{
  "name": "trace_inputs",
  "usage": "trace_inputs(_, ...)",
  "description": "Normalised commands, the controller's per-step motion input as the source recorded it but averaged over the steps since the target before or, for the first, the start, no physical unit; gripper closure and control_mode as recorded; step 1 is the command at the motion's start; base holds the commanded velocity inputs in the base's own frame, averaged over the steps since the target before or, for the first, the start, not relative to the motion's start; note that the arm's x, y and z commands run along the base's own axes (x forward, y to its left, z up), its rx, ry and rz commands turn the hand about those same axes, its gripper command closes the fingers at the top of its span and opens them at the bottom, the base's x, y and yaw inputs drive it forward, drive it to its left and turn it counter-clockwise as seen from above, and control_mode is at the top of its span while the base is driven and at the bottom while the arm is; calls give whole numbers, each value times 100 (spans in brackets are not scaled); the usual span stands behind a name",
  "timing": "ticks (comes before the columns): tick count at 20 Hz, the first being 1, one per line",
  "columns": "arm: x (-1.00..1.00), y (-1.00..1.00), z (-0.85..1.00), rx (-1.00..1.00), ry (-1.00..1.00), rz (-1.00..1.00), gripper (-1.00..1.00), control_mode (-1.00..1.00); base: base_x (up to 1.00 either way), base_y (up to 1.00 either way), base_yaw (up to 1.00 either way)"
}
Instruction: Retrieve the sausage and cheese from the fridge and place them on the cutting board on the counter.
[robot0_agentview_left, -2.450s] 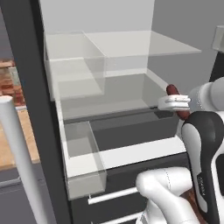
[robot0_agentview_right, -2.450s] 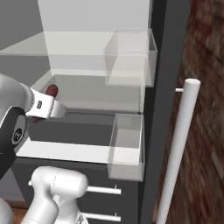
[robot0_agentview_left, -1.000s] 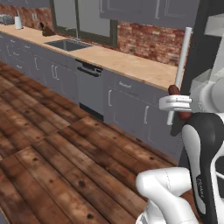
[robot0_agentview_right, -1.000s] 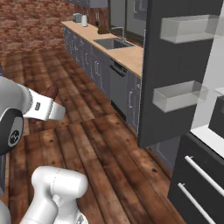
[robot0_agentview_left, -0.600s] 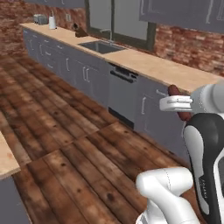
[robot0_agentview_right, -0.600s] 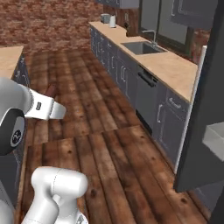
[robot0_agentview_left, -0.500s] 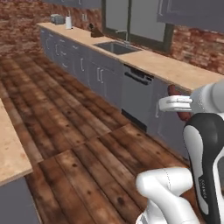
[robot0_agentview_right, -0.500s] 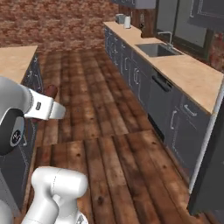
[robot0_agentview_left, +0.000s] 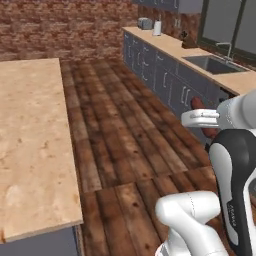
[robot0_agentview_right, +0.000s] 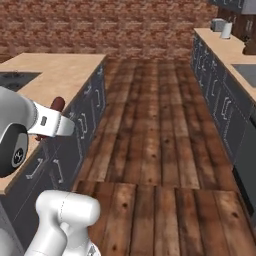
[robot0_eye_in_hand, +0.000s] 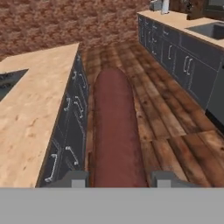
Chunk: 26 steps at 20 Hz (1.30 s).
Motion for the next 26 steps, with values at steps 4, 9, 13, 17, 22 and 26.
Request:
trace_inputs(4, 0, 0, 0, 0, 0, 0, 100, 100, 100, -10, -19)
trace_inputs(9, 0, 0, 0, 0, 0, 0, 100, 100, 100, 8, -29)
trace_inputs(13, 0, 0, 0, 0, 0, 0, 100, 100, 100, 23, 1)
trace_inputs(17, 0, 0, 0, 0, 0, 0, 100, 100, 100, 1, 21)
trace_inputs(22, 0, 0, 0, 0, 0, 0, 100, 100, 100, -3, 24)
trace_inputs(26, 0, 0, 0, 0, 0, 0, 100, 100, 100, -22, 11)
